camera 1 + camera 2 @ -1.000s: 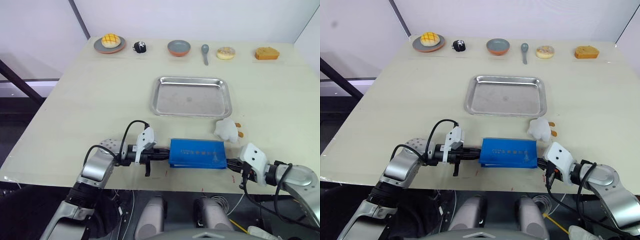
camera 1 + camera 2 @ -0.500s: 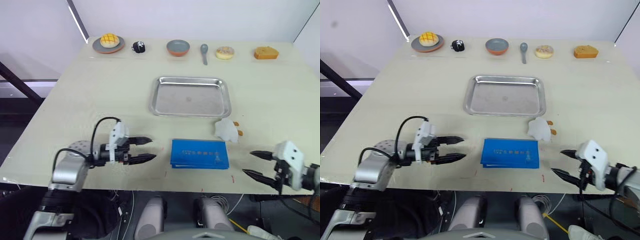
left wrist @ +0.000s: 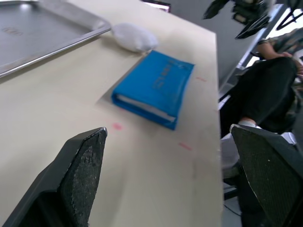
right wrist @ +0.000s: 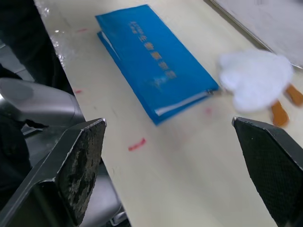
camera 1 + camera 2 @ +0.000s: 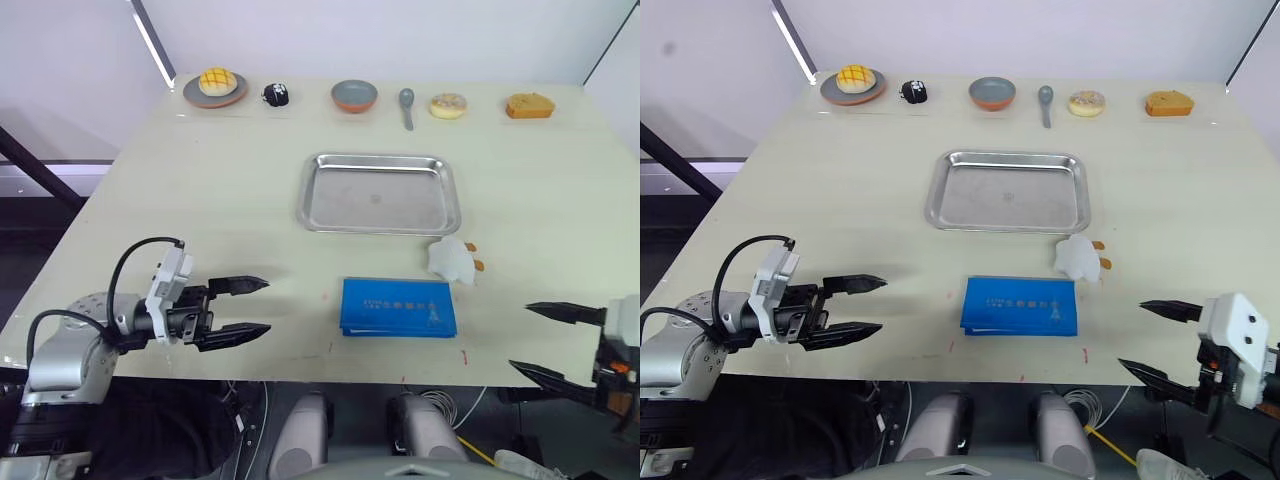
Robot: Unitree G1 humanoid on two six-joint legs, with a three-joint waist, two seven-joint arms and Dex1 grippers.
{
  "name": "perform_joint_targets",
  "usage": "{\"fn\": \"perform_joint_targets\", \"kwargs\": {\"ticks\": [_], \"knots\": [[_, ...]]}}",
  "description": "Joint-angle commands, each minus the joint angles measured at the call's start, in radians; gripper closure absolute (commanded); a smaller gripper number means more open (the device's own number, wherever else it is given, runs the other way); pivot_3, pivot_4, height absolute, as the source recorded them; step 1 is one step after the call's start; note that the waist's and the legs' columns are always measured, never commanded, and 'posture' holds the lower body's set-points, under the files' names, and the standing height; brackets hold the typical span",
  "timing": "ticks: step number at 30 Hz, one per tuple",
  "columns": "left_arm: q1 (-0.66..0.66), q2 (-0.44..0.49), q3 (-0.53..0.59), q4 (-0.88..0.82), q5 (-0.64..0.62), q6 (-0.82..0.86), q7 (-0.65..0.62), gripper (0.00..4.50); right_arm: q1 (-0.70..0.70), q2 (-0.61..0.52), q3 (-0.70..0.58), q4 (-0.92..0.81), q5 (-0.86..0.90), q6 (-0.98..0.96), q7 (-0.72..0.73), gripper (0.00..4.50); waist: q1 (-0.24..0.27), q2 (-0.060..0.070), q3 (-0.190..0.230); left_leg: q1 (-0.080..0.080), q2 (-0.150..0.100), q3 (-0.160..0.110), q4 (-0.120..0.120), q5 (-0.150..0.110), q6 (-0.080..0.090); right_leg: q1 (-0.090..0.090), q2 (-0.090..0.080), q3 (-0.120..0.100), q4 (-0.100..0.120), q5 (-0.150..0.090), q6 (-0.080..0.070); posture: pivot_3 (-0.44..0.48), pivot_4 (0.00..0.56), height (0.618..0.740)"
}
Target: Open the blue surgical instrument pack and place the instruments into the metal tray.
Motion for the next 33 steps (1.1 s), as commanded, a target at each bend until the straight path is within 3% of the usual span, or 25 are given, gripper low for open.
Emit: {"fn": "perform_joint_targets", "kwargs": {"ticks": [1, 5, 8, 10, 33], "knots": [[-0.02, 0.005, 0.008, -0.072, -0.028, -0.004, -0.005, 0.05, -0.051, -0.012, 0.133, -0.031, -0.1, -0.054, -0.057, 0.01, 0.001, 0.0, 0.0, 0.0, 0.0, 0.0, 0.0, 0.0, 0.0, 0.0, 0.0, 0.0, 0.0, 0.0, 0.0, 0.0, 0.15, 0.74], [-0.041, -0.02, -0.025, -0.108, -0.03, -0.001, 0.015, 0.05, -0.166, -0.001, 0.306, 0.046, -0.231, -0.141, -0.1, 0.01, -0.001, 0.0, 0.0, -0.001, 0.0, 0.0, 0.0, 0.0, 0.0, 0.0, 0.001, 0.0, -0.001, 0.0, 0.0, 0.0, 0.15, 0.74], [-0.047, -0.038, -0.048, -0.124, -0.025, -0.004, 0.024, 0.0, -0.25, 0.015, 0.393, 0.099, -0.29, -0.167, -0.133, 0.89, -0.003, 0.0, 0.0, 0.0, -0.001, 0.001, 0.0, 0.0, 0.0, 0.0, 0.001, 0.0, -0.001, 0.001, -0.001, 0.0, 0.15, 0.74], [-0.045, -0.045, -0.061, -0.137, -0.022, -0.005, 0.031, 0.0, -0.288, 0.016, 0.447, 0.127, -0.342, -0.208, -0.143, 1.73, -0.002, 0.0, 0.0, -0.001, -0.001, 0.0, 0.0, 0.0, 0.0, 0.0, 0.002, 0.0, -0.001, 0.002, -0.004, 0.0, 0.15, 0.74], [-0.04, -0.052, -0.102, -0.158, -0.006, -0.094, -0.001, 0.0, -0.306, 0.027, 0.554, 0.202, -0.469, -0.34, -0.2, 1.73, -0.002, 0.0, 0.0, -0.001, -0.001, 0.0, 0.0, 0.0, 0.0, 0.0, 0.002, 0.0, -0.001, 0.002, -0.004, 0.0, 0.15, 0.74]]}}
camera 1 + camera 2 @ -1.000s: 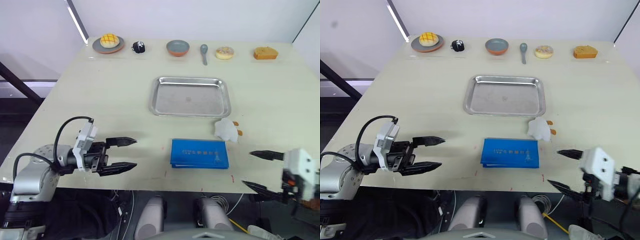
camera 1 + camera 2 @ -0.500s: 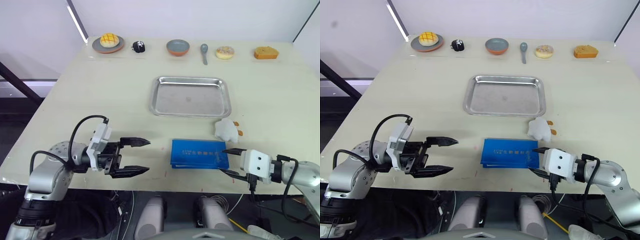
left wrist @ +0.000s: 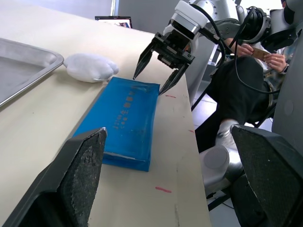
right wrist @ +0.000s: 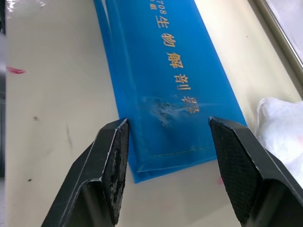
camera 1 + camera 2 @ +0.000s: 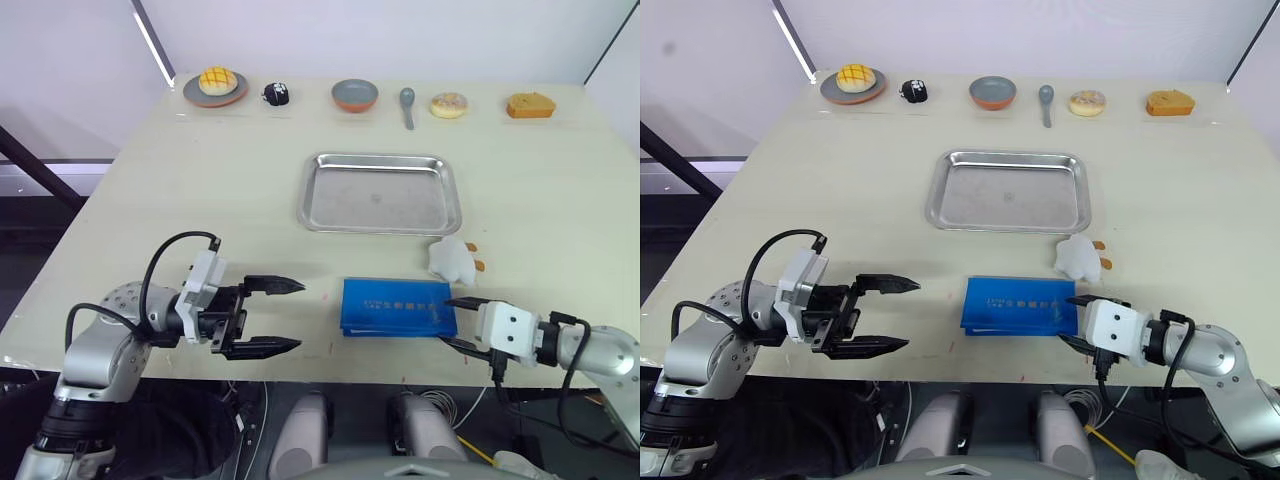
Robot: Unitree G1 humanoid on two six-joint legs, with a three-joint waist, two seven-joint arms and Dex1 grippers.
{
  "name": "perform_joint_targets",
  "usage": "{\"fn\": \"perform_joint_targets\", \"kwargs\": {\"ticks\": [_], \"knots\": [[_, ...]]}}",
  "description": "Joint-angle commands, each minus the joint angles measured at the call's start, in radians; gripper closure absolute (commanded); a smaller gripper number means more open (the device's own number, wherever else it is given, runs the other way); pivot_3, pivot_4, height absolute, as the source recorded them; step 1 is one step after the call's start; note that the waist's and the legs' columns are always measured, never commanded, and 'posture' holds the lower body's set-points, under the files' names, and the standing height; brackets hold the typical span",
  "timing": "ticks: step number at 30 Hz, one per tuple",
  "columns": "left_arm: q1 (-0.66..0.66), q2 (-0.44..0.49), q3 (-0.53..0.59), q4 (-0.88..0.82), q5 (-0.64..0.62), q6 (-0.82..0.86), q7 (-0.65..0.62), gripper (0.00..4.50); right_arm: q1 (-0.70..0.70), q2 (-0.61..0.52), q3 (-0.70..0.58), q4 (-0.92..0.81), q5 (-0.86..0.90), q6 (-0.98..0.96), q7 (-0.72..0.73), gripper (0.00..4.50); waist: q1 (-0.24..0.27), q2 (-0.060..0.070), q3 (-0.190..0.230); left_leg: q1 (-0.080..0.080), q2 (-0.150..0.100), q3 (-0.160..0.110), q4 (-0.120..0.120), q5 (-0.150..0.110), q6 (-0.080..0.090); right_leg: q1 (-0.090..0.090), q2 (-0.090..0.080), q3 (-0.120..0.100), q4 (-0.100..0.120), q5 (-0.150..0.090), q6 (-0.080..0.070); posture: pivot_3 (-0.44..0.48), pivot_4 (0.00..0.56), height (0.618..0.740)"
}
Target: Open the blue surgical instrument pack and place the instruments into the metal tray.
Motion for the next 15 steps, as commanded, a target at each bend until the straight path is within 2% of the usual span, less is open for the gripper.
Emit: {"fn": "perform_joint_targets", "kwargs": {"ticks": [1, 15], "knots": [[-0.003, 0.005, 0.004, -0.049, -0.008, -0.024, -0.012, 0.0, 0.001, 0.001, 0.011, 0.009, -0.014, -0.056, -0.004, 1.73, 0.0, 0.0, 0.0, 0.0, 0.0, 0.0, 0.0, 0.0, 0.0, 0.0, 0.0, 0.0, 0.0, 0.0, 0.0, 0.0, 0.15, 0.74], [-0.024, -0.01, -0.004, -0.104, -0.006, -0.052, 0.004, 0.0, 0.002, 0.023, 0.03, 0.07, -0.049, -0.162, -0.022, 1.73, 0.0, 0.0, 0.0, 0.0, 0.0, 0.0, 0.0, 0.0, 0.0, 0.0, 0.0, 0.0, 0.0, 0.0, 0.0, 0.0, 0.15, 0.74]]}}
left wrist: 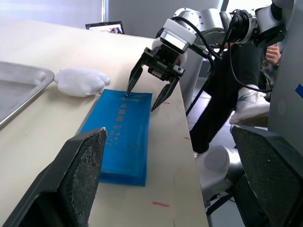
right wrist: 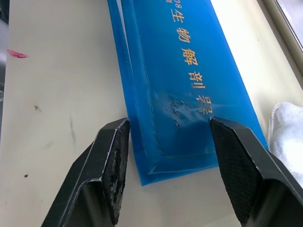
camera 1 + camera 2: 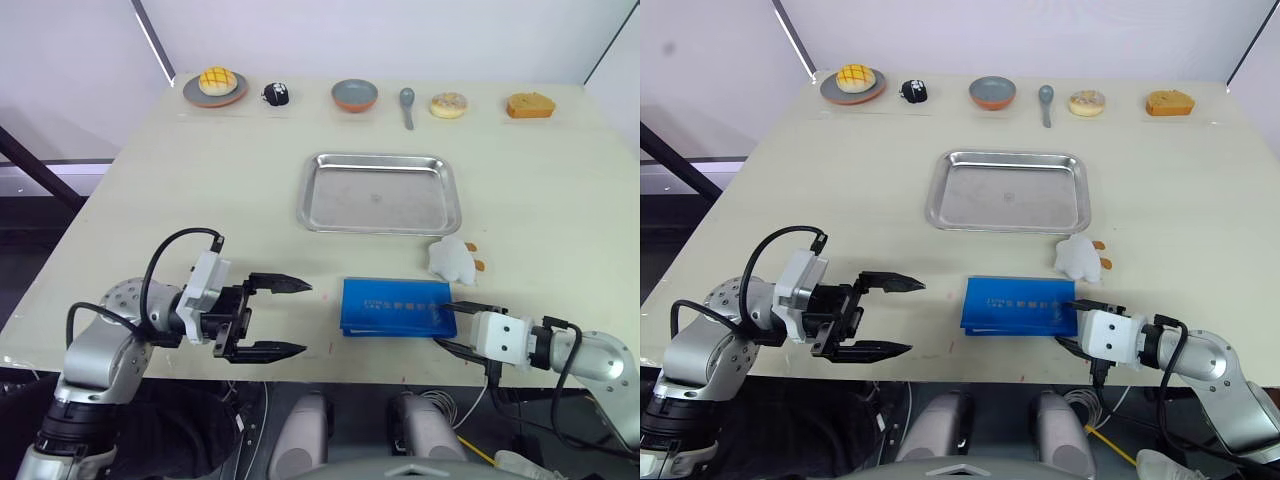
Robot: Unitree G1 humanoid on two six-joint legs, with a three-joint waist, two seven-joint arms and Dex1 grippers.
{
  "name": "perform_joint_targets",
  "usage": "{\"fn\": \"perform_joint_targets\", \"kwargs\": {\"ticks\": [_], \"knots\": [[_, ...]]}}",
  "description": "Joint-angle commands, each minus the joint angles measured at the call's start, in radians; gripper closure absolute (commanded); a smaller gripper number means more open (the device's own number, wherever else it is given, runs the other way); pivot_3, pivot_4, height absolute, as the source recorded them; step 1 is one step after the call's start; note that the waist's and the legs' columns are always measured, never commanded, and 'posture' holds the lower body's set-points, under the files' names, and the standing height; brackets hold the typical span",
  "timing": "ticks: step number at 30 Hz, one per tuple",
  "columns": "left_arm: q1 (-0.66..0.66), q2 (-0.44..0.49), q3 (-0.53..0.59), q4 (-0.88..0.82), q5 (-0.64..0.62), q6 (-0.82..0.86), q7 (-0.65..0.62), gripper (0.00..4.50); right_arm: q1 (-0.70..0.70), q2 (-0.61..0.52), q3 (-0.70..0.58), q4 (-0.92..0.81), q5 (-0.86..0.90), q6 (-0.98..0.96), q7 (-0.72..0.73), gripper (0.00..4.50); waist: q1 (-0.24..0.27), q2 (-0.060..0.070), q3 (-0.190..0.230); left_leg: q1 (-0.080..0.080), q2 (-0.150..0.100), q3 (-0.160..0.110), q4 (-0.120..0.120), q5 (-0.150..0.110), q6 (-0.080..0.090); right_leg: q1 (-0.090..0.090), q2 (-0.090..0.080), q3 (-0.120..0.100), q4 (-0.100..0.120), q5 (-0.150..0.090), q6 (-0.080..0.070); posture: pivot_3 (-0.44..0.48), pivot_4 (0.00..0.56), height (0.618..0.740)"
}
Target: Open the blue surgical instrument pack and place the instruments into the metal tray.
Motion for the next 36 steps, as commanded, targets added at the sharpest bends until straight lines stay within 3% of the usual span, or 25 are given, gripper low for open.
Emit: {"fn": "perform_joint_targets", "kwargs": {"ticks": [1, 4, 10, 21, 29, 36], "knots": [[-0.02, -0.005, -0.007, -0.032, -0.001, -0.028, 0.0, 0.0, 0.0, 0.004, -0.008, -0.004, 0.006, -0.025, -0.01, 1.73, 0.0, 0.0, 0.0, 0.0, 0.0, 0.0, 0.0, 0.0, 0.0, 0.0, 0.0, 0.0, 0.0, 0.0, 0.0, 0.0, 0.15, 0.74], [-0.027, -0.008, -0.014, -0.026, 0.003, -0.033, 0.005, 0.0, 0.0, 0.008, -0.01, 0.003, 0.007, -0.033, -0.015, 1.73, 0.0, 0.0, 0.0, 0.0, 0.0, 0.0, 0.0, 0.0, 0.0, 0.0, 0.0, 0.0, 0.0, 0.0, 0.0, 0.0, 0.15, 0.74], [-0.03, -0.011, -0.023, -0.021, 0.008, -0.042, 0.012, 0.0, 0.001, 0.01, -0.007, 0.024, 0.002, -0.052, -0.022, 4.44, 0.0, 0.0, 0.0, 0.0, 0.0, 0.0, 0.0, 0.0, 0.0, 0.0, 0.0, 0.0, 0.0, 0.0, 0.0, 0.0, 0.15, 0.74], [-0.019, -0.028, -0.027, -0.001, 0.03, -0.066, 0.042, 0.0, -0.015, -0.004, -0.03, -0.002, 0.076, 0.002, 0.016, 4.44, 0.0, 0.0, 0.0, 0.0, 0.0, 0.0, 0.0, 0.0, 0.0, 0.0, 0.0, 0.0, 0.001, 0.0, 0.0, 0.0, 0.15, 0.74], [-0.004, -0.047, -0.01, 0.04, 0.04, -0.082, 0.068, 0.0, -0.097, -0.095, -0.087, -0.08, 0.3, 0.229, 0.14, 4.44, 0.0, 0.0, 0.0, 0.0, 0.0, 0.0, 0.0, 0.0, 0.0, 0.0, 0.0, 0.0, 0.001, 0.0, 0.0, 0.0, 0.15, 0.74], [0.008, -0.055, 0.004, 0.076, 0.04, -0.103, 0.085, 0.0, -0.272, -0.167, -0.1, -0.09, 0.534, 0.501, 0.234, 4.44, -0.001, 0.0, 0.0, 0.001, 0.0, 0.0, 0.001, 0.0, 0.0, 0.0, 0.0, 0.0, 0.001, 0.0, 0.0, 0.0, 0.15, 0.74]]}}
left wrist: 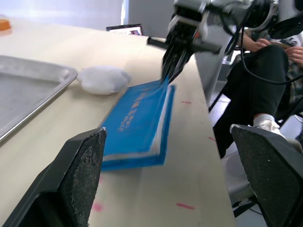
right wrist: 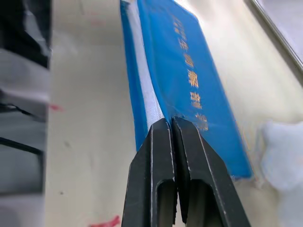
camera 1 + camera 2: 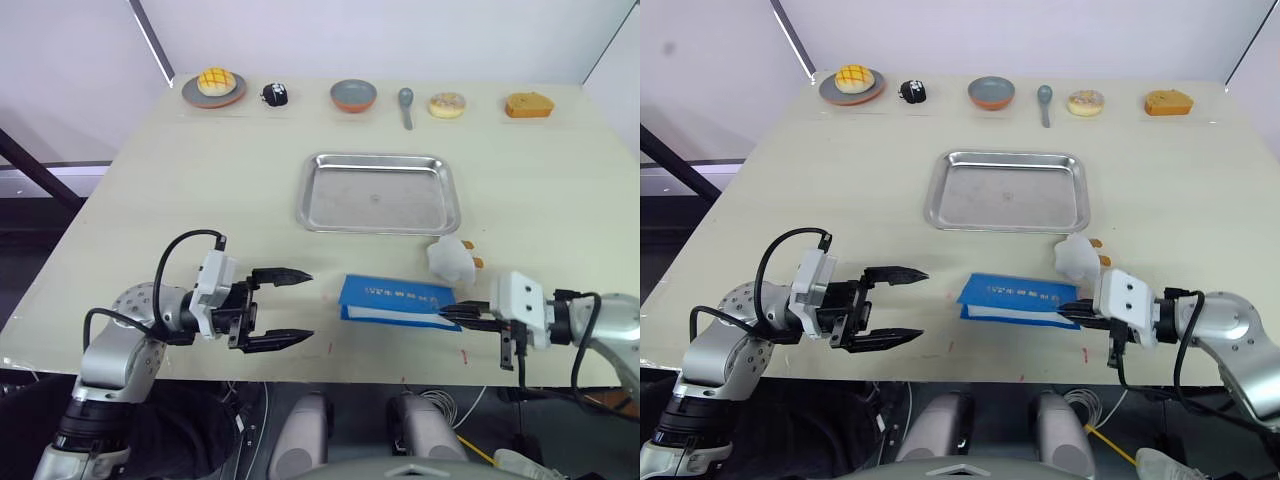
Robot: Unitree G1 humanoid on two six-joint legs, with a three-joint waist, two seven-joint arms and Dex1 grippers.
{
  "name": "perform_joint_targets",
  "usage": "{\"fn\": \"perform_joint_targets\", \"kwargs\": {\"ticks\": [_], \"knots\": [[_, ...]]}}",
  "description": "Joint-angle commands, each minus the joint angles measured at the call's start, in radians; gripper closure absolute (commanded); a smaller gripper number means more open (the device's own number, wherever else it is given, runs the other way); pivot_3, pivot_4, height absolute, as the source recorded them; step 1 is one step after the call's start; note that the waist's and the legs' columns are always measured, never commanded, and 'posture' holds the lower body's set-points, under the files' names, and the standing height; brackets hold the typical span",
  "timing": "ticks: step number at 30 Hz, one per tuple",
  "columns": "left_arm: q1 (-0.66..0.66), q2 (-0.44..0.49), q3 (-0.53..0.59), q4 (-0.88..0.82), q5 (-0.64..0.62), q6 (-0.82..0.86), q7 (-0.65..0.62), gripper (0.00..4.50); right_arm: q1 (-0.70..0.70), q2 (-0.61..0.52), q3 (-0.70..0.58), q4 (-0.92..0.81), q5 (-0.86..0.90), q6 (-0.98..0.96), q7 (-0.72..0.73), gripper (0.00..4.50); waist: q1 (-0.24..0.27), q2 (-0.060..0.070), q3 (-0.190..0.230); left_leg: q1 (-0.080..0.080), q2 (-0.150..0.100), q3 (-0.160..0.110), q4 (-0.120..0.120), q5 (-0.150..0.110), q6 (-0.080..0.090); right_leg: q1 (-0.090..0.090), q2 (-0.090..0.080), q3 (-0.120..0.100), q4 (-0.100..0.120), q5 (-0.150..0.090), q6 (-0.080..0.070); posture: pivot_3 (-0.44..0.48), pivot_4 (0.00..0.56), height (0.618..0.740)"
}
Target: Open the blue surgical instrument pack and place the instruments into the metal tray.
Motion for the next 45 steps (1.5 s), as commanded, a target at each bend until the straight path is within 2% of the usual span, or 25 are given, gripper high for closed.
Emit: {"fn": "perform_joint_targets", "kwargs": {"ticks": [1, 12, 20, 25, 30, 39, 45], "knots": [[0.01, -0.004, 0.028, -0.008, -0.002, -0.026, 0.008, 0.0, -0.081, -0.034, -0.021, -0.015, 0.111, 0.109, 0.054, 4.44, 0.0, 0.0, 0.0, 0.0, 0.0, 0.0, 0.0, 0.0, 0.0, 0.0, 0.0, 0.0, 0.0, 0.0, 0.0, 0.0, 0.15, 0.74], [0.025, -0.004, 0.039, -0.003, 0.005, -0.046, 0.04, 0.0, -0.231, -0.044, 0.007, 0.192, 0.178, 0.185, 0.235, 4.44, 0.001, 0.0, 0.0, -0.001, 0.0, 0.0, 0.0, 0.0, 0.0, 0.0, 0.0, -0.001, -0.001, 0.0, 0.0, 0.0, 0.15, 0.74], [-0.018, 0.005, 0.035, 0.033, 0.013, -0.037, 0.031, 0.0, -0.367, 0.006, 0.089, 0.419, 0.116, 0.146, 0.357, 4.44, 0.0, 0.0, 0.0, -0.001, 0.0, 0.0, 0.0, 0.0, 0.0, -0.001, 0.0, 0.0, -0.001, 0.0, 0.0, 0.0, 0.15, 0.74], [-0.098, -0.021, -0.008, 0.086, 0.03, -0.033, 0.023, 0.0, -0.443, 0.041, 0.145, 0.554, 0.032, 0.071, 0.412, 4.44, -0.001, 0.0, 0.0, 0.0, 0.0, 0.0, 0.0, 0.0, 0.0, -0.001, 0.0, 0.0, 0.0, 0.0, 0.0, 0.0, 0.15, 0.74], [-0.221, -0.078, -0.066, 0.209, 0.068, -0.064, -0.02, 0.0, -0.494, 0.063, 0.168, 0.627, -0.014, 0.035, 0.444, 4.44, -0.002, 0.0, 0.0, 0.0, -0.001, 0.0, 0.0, 0.0, 0.0, -0.001, 0.0, 0.0, 0.0, 0.0, 0.0, 0.0, 0.15, 0.74], [-0.381, -0.184, -0.144, 0.408, 0.136, -0.141, -0.101, 0.0, -0.536, 0.099, 0.176, 0.666, -0.058, 0.017, 0.463, 4.44, -0.006, 0.0, 0.0, 0.0, -0.001, 0.0, 0.0, 0.0, 0.0, -0.001, 0.0, 0.0, 0.003, 0.001, 0.0, 0.0, 0.15, 0.74], [-0.438, -0.229, -0.168, 0.488, 0.165, -0.172, -0.136, 0.0, -0.541, 0.113, 0.17, 0.667, -0.07, 0.015, 0.462, 4.44, -0.015, 0.0, 0.0, 0.0, -0.001, 0.0, 0.0, 0.0, 0.0, -0.001, 0.001, 0.0, 0.003, 0.001, 0.0, 0.0, 0.15, 0.74]]}}
